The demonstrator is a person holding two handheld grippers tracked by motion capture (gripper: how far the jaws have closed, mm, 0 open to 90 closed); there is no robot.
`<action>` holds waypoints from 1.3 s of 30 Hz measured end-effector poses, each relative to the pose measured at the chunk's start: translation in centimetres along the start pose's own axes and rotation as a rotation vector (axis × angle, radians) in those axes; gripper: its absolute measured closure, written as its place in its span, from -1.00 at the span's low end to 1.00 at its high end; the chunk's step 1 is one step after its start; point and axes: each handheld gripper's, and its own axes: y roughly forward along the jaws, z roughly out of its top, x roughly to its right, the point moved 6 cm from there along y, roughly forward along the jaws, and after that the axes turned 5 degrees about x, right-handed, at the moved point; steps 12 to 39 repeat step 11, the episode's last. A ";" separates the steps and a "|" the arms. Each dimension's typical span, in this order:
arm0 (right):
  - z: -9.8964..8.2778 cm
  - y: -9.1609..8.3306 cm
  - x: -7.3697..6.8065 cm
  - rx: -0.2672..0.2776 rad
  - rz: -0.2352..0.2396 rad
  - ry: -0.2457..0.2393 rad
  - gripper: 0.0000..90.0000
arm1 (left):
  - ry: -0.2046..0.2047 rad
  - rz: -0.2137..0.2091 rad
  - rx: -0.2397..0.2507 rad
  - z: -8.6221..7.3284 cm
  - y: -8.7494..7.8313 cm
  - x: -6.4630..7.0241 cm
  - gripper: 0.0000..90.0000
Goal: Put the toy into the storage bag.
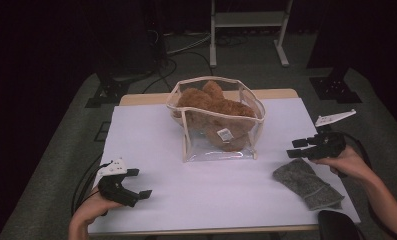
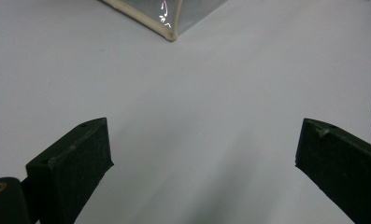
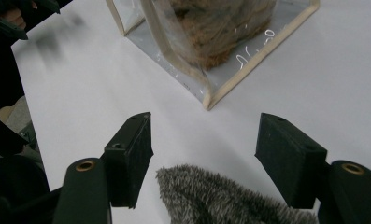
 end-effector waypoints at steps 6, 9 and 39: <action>-1.4 0.0 0.1 -0.004 0.004 0.024 -0.23 | 0.002 -0.003 0.002 0.1 0.1 0.1 -0.94; -1.5 0.0 0.1 -0.001 0.005 0.027 -0.23 | 0.003 -0.004 0.005 0.2 0.0 0.1 -0.94; -1.6 0.0 0.0 -0.002 0.008 0.027 -0.23 | 0.002 -0.004 0.007 0.2 0.0 0.2 -0.94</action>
